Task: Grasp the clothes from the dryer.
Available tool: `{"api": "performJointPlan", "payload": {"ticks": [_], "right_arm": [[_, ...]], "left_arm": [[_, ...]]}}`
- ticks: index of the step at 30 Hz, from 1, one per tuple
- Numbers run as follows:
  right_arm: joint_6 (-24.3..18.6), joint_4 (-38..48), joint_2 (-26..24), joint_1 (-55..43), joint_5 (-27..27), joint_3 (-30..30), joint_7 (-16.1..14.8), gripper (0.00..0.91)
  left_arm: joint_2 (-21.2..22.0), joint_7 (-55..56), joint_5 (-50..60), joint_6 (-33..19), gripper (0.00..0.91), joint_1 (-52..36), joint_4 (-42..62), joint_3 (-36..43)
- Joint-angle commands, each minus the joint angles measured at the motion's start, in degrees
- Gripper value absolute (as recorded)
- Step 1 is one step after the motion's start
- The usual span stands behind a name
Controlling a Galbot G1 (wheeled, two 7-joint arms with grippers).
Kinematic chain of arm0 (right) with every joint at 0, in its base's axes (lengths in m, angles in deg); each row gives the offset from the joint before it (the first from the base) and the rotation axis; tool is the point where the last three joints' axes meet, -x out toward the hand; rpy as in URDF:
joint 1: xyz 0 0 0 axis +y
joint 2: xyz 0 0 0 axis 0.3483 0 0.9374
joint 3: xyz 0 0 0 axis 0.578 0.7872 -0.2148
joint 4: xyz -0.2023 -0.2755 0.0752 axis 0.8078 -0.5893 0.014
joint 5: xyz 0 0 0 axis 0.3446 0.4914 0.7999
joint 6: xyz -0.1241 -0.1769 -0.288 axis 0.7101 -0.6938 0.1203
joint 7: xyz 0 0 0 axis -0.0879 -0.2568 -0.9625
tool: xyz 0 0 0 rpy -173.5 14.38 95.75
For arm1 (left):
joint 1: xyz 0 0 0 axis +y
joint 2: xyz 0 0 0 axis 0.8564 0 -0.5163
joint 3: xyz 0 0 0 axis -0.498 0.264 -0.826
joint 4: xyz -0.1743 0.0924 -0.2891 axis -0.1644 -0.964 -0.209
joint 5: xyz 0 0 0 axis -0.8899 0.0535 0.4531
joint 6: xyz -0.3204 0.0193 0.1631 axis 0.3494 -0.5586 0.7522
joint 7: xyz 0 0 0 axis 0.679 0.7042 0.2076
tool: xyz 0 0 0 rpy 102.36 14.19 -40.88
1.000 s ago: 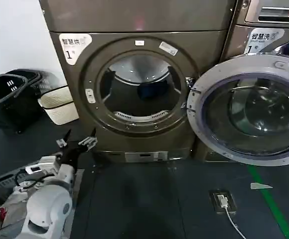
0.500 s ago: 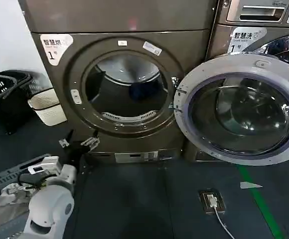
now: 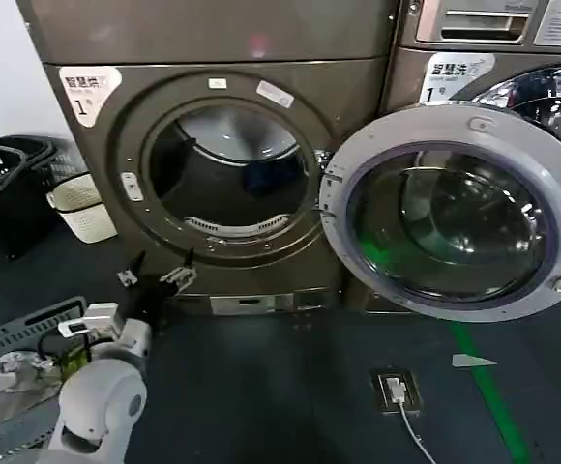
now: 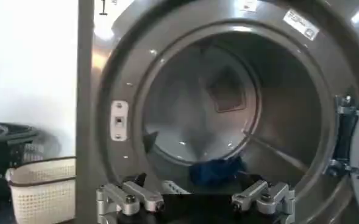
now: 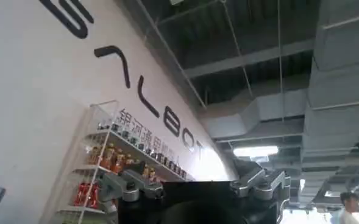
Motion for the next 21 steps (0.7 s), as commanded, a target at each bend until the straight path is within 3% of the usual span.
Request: {"api": "performJointPlan", "payload": {"ticks": [1,21], "right_arm": [[-0.1,0.0,0.0,0.0,0.0,0.0,0.0,0.907],[-3.8,0.4,0.1,0.1,1.2,0.2,-0.9,0.907]], "left_arm": [[0.1,0.0,0.1,0.0,0.907,-0.1,0.1,0.2],[0.6,-0.2,0.7,-0.2,0.907,-2.8,2.5,2.3]]}}
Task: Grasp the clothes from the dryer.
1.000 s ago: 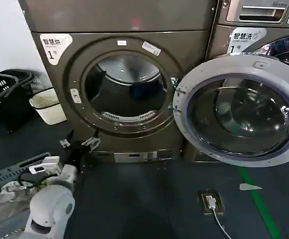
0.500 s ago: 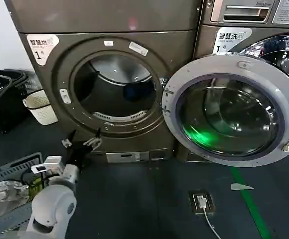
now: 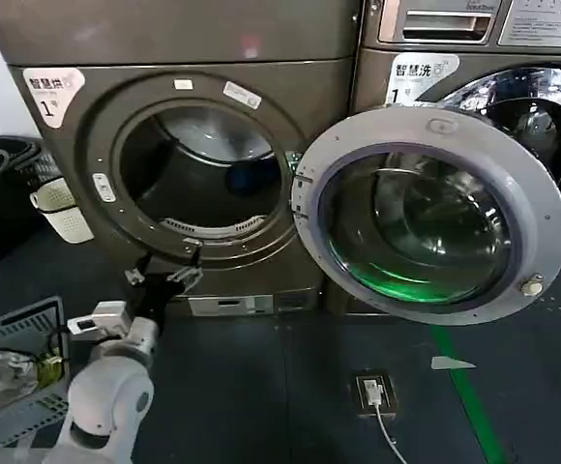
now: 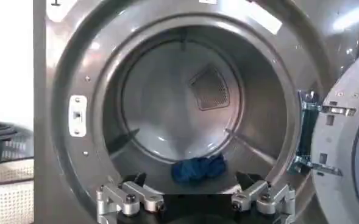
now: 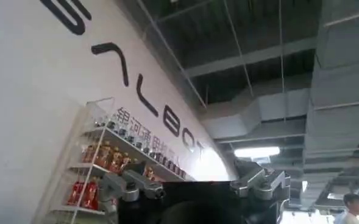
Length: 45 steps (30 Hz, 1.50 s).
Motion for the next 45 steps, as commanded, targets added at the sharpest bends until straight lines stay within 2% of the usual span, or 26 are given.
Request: {"api": "performJointPlan", "payload": {"ticks": [1,13,45], "right_arm": [[-1.2,0.0,0.1,0.0,0.2,0.0,-0.1,0.907],[-3.6,0.3,0.2,0.4,0.2,0.0,-0.6,0.907],[-4.6,0.4,0.3,0.6,0.1,-0.1,-1.0,0.907]], "left_arm": [[-0.1,0.0,0.0,0.0,0.907,-0.7,0.4,0.4],[-0.3,0.0,-0.1,0.1,0.907,-1.8,0.8,0.7],[0.3,-0.1,0.0,0.0,0.907,-2.6,1.7,1.2]]}}
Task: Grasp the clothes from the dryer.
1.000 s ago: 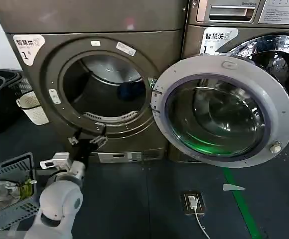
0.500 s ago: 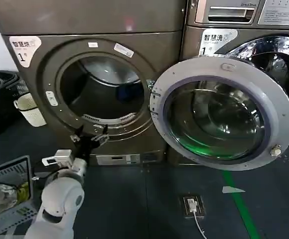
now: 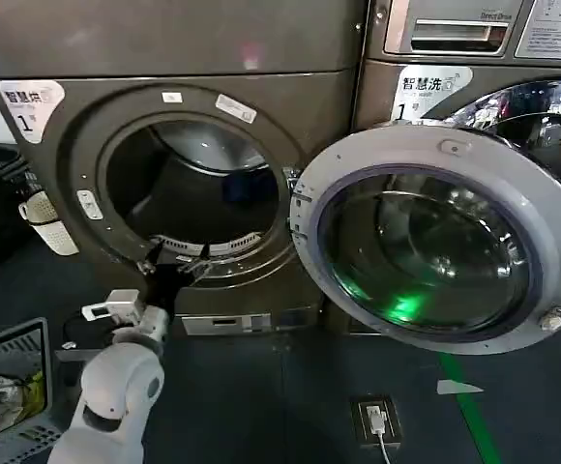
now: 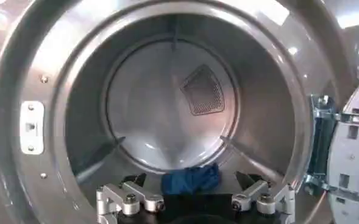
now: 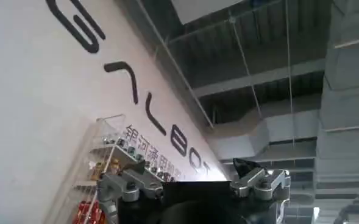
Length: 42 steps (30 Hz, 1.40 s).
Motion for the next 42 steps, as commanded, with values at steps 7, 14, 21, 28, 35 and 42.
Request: {"api": "performJointPlan", "payload": {"ticks": [7,14,21,28,35,42], "right_arm": [[-0.2,0.1,0.0,0.3,-0.1,-0.4,0.0,0.907],[-0.2,0.9,-0.3,0.8,1.5,-1.9,1.3,0.907],[0.0,1.9,-0.4,1.3,2.2,-3.3,1.6,0.907],[0.1,1.6,-0.1,1.2,2.5,-3.1,2.2,0.907],[0.2,1.6,-0.2,1.3,2.4,-3.3,2.2,0.907],[0.2,1.9,-0.3,1.7,2.3,-4.3,2.1,0.907]], "left_arm": [[0.5,0.0,0.2,0.0,0.907,-0.2,0.4,0.1],[0.4,0.0,0.3,-0.2,0.907,-0.5,0.9,0.0],[0.6,0.0,0.4,-0.3,0.907,-1.0,1.8,0.1],[0.7,0.0,0.5,-0.3,0.907,-1.7,2.3,0.3],[0.4,0.0,0.5,-0.4,0.907,-1.8,2.5,0.2],[0.7,0.0,0.5,-0.4,0.907,-2.4,3.0,0.3]]}}
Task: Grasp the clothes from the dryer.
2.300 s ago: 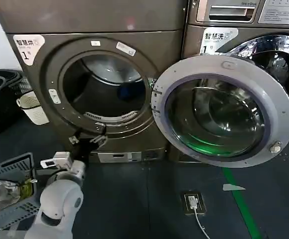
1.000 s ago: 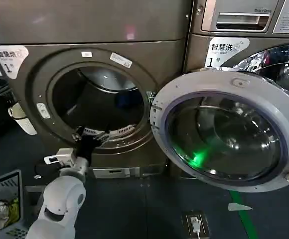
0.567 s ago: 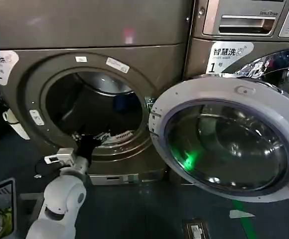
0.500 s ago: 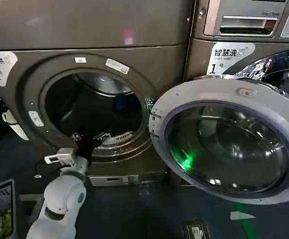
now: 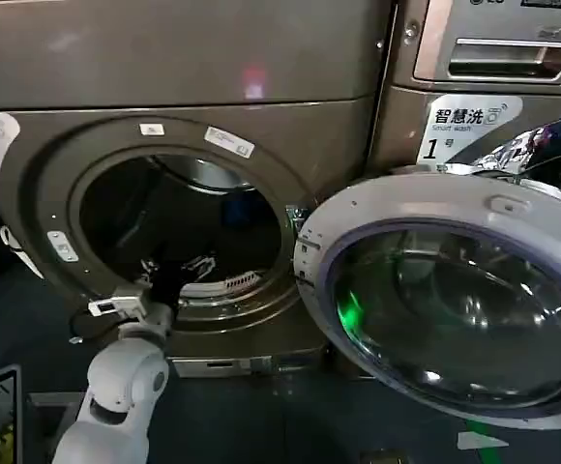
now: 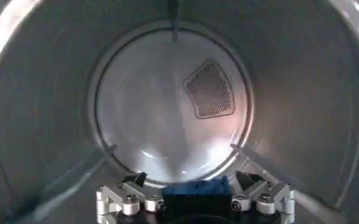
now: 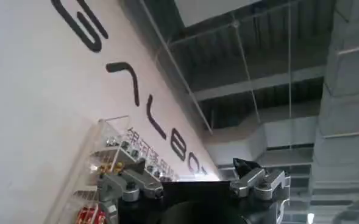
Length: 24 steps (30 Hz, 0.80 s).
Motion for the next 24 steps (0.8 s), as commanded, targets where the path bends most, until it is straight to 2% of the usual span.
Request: {"api": "performJointPlan", "payload": {"ticks": [1,24], "right_arm": [[0.0,0.2,0.1,0.1,0.1,-0.6,0.0,0.907],[0.1,0.2,0.1,0.9,-0.4,-2.1,-0.1,0.907]], "left_arm": [[0.1,0.0,0.1,0.0,0.907,-0.2,0.4,0.1],[0.7,-0.1,0.1,0.0,0.907,-2.3,1.9,1.2]]}}
